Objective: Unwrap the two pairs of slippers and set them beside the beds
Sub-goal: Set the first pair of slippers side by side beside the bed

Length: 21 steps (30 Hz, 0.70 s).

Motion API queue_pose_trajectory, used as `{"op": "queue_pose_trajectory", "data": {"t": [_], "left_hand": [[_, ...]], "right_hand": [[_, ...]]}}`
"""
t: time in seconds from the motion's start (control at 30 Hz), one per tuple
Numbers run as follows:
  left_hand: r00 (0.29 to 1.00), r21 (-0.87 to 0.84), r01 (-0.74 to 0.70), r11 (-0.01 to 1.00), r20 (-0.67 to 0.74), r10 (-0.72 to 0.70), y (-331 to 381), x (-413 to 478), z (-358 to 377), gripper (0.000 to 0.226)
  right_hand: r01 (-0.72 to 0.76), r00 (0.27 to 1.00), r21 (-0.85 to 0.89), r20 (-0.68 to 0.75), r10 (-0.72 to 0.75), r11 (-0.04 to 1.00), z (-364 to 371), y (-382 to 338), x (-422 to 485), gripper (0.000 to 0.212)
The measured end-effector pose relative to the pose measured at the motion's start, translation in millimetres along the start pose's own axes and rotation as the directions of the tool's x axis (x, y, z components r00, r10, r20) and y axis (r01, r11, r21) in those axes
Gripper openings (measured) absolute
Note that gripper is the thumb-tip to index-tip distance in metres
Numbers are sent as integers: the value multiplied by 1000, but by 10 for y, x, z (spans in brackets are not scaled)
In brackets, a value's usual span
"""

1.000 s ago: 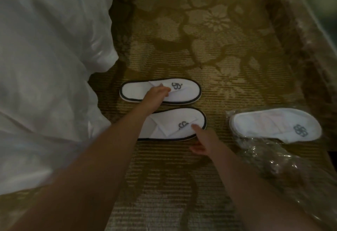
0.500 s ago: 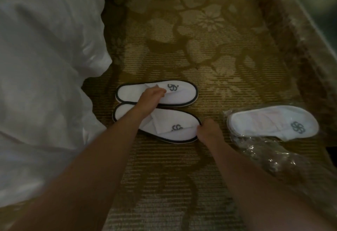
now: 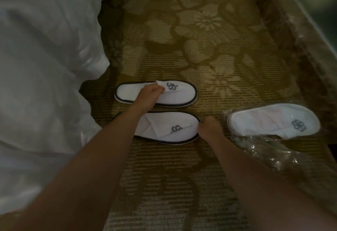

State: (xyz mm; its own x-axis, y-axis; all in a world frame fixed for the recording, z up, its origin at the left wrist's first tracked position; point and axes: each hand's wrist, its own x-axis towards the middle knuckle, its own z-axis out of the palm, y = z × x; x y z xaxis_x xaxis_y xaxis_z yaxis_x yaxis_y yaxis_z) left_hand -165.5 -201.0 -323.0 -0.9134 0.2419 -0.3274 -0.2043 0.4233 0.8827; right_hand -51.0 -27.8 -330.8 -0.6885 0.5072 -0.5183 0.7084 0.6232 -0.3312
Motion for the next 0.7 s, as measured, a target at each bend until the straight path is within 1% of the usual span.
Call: {"op": "queue_pose_trajectory", "data": {"t": [0.07, 0.17, 0.3, 0.4, 0.47, 0.5, 0.57, 0.6, 0.63, 0.7], "left_hand": [[1000, 28, 2, 1000, -1, -2, -39, -19, -2, 18], [1000, 24, 6, 1000, 17, -6, -62, -39, 17, 16], [999, 23, 29, 999, 34, -29, -37, -99, 32, 27], [999, 74, 42, 996, 31, -44, -1, -136, 37, 36], [996, 194, 85, 977, -3, -86, 42, -149, 46, 46], [991, 304, 128, 944, -12, -130, 76, -160, 56, 54], [973, 554, 200, 808, -13, -232, 192, -218, 98, 67], [967, 635, 198, 747, -1, -256, 283, -250, 131, 70], [965, 683, 177, 709, 22, -262, 377, -274, 170, 71], [968, 746, 75, 662, 106, -228, 600, -293, 311, 68]], "right_hand": [[2, 1000, 3, -2, -2, 1000, 1, -13, 1, 30], [14, 1000, 4, 1, -14, 1000, 6, 2, 3, 30], [42, 999, -14, 17, -42, 999, -20, 13, -9, 29], [160, 987, -41, 2, -160, 986, -138, 7, -3, 28], [256, 966, -53, 38, -254, 965, -300, -16, 24, 26], [297, 952, -47, 87, -292, 954, -407, -26, 48, 25], [367, 913, -36, 204, -353, 930, -655, -28, 85, 23], [383, 899, -41, 246, -362, 923, -791, -21, 98, 23], [394, 889, -47, 271, -368, 918, -921, -3, 119, 24], [410, 888, -43, 249, -388, 911, -1187, 57, 152, 24]]}}
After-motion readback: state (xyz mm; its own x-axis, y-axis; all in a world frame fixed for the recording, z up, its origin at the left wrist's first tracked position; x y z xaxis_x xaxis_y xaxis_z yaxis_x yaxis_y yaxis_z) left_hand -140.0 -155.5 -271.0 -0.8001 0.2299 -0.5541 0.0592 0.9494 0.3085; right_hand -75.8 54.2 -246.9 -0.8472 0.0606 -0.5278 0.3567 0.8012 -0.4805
